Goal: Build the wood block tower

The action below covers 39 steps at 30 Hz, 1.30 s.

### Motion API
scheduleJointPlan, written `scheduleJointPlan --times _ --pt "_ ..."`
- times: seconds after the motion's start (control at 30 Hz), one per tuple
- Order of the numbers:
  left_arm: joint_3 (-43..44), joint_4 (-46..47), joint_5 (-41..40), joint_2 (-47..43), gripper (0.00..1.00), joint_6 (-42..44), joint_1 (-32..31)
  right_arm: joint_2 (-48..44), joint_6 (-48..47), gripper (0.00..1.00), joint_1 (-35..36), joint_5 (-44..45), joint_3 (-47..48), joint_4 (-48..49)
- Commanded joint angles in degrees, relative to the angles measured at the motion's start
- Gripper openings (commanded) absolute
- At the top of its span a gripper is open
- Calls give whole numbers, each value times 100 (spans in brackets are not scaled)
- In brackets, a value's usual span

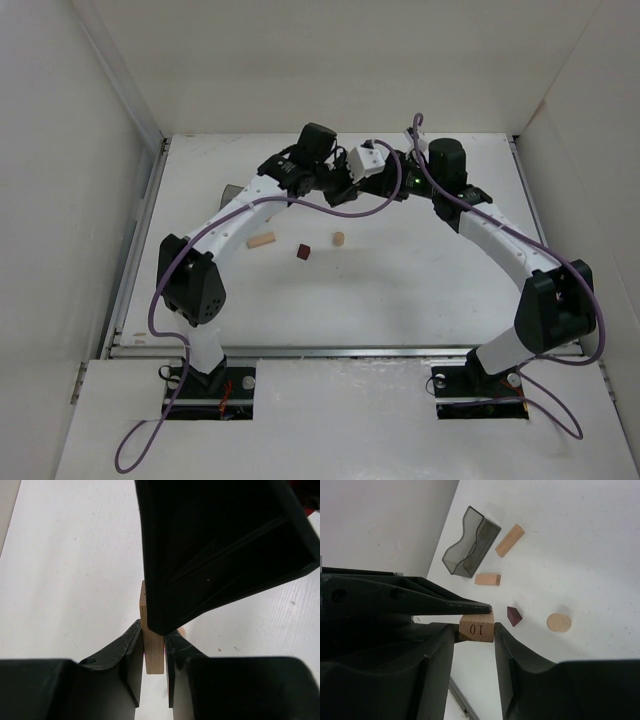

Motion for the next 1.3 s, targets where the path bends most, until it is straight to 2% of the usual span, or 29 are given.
scheduleJointPlan --times 0.0,0.07,0.2,0.23,0.3,0.4,0.43,0.5,0.57,0.67,0.77,0.83,0.9,0.93,1.0,1.03,1.17,1.27 --pt "-52 176 110 -357 0 -51 -88 -120 -45 43 73 -45 270 108" --pt "-52 124 110 -357 0 -51 -88 -120 -45 43 73 -45 323 108" --pt "-52 123 110 -357 0 -51 -88 -120 -45 22 125 -45 323 108" --pt "-52 123 58 -357 0 -103 -88 -120 -45 10 126 -97 323 108" --pt "-52 185 -56 -357 0 -157 -88 -120 -98 0 126 -98 323 55" --pt "-104 255 -390 -357 41 -297 -88 -120 -440 0 126 296 559 -549" --pt "-105 255 -495 -357 59 -358 -88 -120 -580 0 126 506 674 -838" --pt "-166 255 -768 -357 67 -359 -88 -59 -993 0 126 1419 963 -1866" --pt "-333 255 -944 -523 68 -359 -88 64 -1335 0 126 2366 1351 -2456" --pt "-684 413 -1068 -769 68 -507 200 65 -1635 0 126 3029 1404 -2871" --pt "-956 535 -1261 -936 57 -675 517 222 -2136 0 178 3566 1325 -3117" --pt "-1115 606 -1314 -1024 55 -797 912 380 -2680 0 178 3664 1325 -3345" --pt "-1343 606 -1191 -1086 50 -746 1158 512 -3399 0 230 3122 1325 -3346" --pt "-1405 606 -1191 -1087 50 -745 1351 513 -4212 0 292 2640 1212 -3346" --pt "-1589 685 -1138 -1200 50 -675 1510 399 -5060 0 564 2399 827 -3259" --pt "-1660 686 -1138 -1201 50 -675 1659 242 -5917 0 661 2128 694 -3258" --pt "-1976 896 -1024 -1254 50 -562 1915 91 -7616 0 881 1049 437 -3512" --pt "-2152 949 -1024 -1183 50 -508 1968 170 -8069 0 1136 711 385 -3513"
